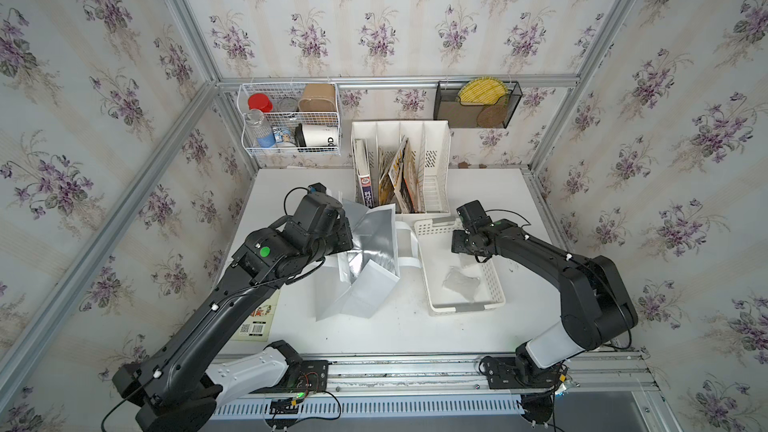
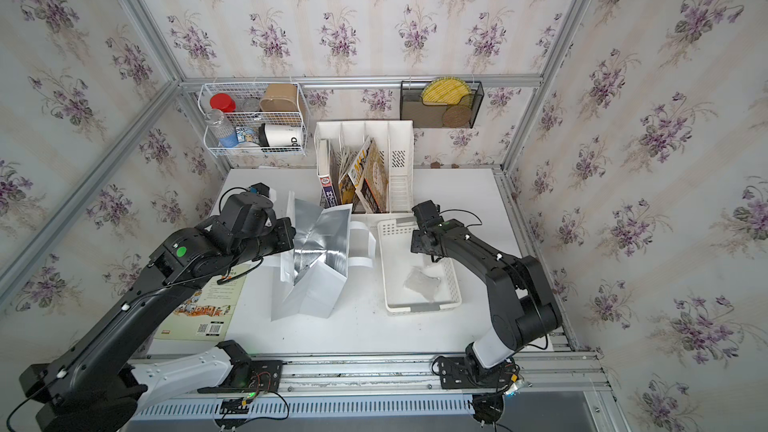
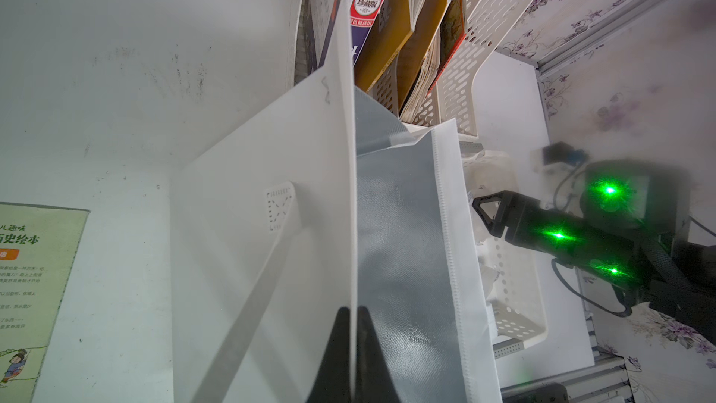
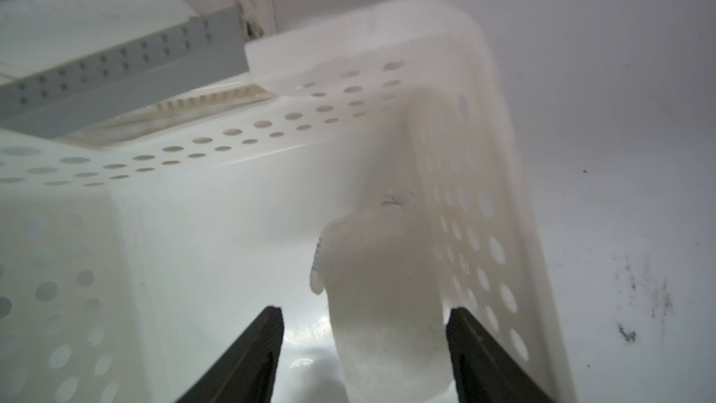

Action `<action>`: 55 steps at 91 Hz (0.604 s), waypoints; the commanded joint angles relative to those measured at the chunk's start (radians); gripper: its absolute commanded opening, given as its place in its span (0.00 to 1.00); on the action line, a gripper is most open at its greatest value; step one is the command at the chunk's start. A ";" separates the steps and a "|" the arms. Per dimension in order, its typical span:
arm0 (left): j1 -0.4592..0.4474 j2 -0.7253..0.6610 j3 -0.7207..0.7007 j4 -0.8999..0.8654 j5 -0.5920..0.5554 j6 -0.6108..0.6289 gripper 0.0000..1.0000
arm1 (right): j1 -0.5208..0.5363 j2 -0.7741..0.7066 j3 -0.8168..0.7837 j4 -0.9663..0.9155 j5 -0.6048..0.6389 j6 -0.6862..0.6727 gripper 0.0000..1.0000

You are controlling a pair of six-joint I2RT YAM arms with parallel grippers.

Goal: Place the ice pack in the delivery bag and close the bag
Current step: Pick up the ice pack from the bin.

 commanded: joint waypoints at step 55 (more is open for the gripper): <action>0.001 0.030 0.009 0.041 0.020 -0.002 0.00 | -0.002 0.097 -0.005 0.005 0.060 0.003 0.73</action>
